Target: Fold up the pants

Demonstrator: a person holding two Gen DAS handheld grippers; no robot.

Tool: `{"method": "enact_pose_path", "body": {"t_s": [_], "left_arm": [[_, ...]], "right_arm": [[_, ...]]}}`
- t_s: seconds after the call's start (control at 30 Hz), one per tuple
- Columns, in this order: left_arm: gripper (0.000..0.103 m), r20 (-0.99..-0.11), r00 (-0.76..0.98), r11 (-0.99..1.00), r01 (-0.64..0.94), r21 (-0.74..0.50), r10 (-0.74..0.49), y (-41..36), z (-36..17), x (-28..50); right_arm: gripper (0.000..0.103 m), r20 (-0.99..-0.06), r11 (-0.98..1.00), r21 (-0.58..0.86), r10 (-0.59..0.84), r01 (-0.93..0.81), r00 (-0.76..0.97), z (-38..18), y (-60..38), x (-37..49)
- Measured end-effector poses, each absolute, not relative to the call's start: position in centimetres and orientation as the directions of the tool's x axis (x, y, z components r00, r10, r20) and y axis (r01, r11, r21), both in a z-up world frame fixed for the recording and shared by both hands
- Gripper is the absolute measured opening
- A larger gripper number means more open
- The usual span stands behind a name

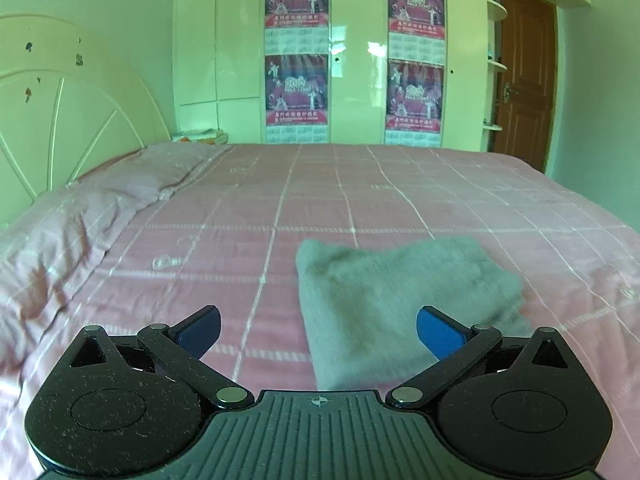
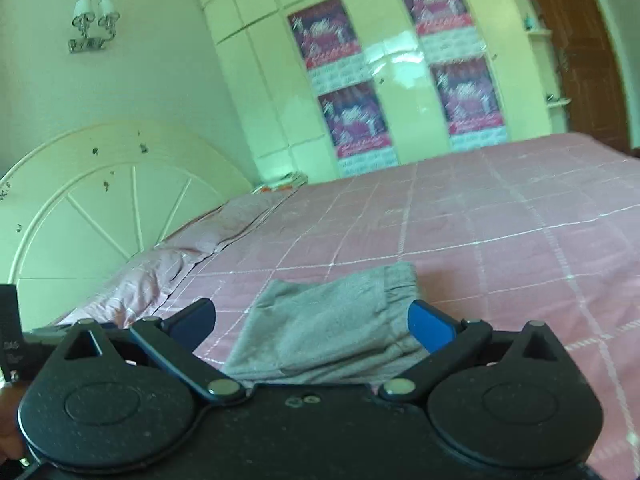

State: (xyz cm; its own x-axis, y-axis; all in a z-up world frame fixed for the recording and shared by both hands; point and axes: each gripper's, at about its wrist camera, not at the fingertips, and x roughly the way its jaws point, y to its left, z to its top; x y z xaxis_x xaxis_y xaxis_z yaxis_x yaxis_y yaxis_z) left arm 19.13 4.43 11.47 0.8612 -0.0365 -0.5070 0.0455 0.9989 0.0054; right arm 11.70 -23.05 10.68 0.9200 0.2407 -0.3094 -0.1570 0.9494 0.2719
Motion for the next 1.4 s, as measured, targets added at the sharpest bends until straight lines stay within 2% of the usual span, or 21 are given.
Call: {"method": "enact_pose_path", "body": {"t_s": [0.07,0.27,0.4,0.5,0.63,0.83,1.4], "left_arm": [[0.103,-0.5,0.865,0.999,0.042,-0.013,-0.043,4.1,11.4,15.5],[0.103,-0.44,0.897,0.999,0.054,-0.007,-0.052,2.6,11.1,5.5],[0.103,-0.414,0.91,0.997,0.054,0.06,-0.024,1.6,10.2,0.3],[0.103,-0.378,0.925,0.998,0.055,0.015,-0.045,1.8,8.9,-2.5],[0.103,-0.38,0.923,0.998,0.053,-0.03,-0.06,1.8,8.0,-3.2],[0.103,-0.349,0.935,0.998,0.045,-0.052,-0.061,1.6,8.6,-3.3],[0.103,-0.361,0.927,0.994,0.077,-0.073,-0.098,0.9,7.8,-3.1]], "right_arm": [[0.097,-0.28,0.963,0.229,0.204,-0.141,0.938,10.7,-22.9,7.6],[0.097,-0.274,0.988,0.111,0.13,-0.103,0.953,9.2,-21.4,-1.0],[0.097,-0.259,0.995,0.065,0.088,-0.073,0.962,7.2,-20.3,-4.6],[0.097,-0.296,0.997,0.047,0.08,-0.069,0.952,6.0,-19.1,-4.9],[0.097,-0.299,0.995,-0.047,0.068,-0.086,0.952,4.8,-17.2,-5.1],[0.097,-0.281,0.997,0.002,0.079,-0.082,0.956,5.1,-17.2,-5.4],[0.097,-0.27,0.997,0.035,0.077,-0.07,0.96,5.1,-17.7,-6.0]]}}
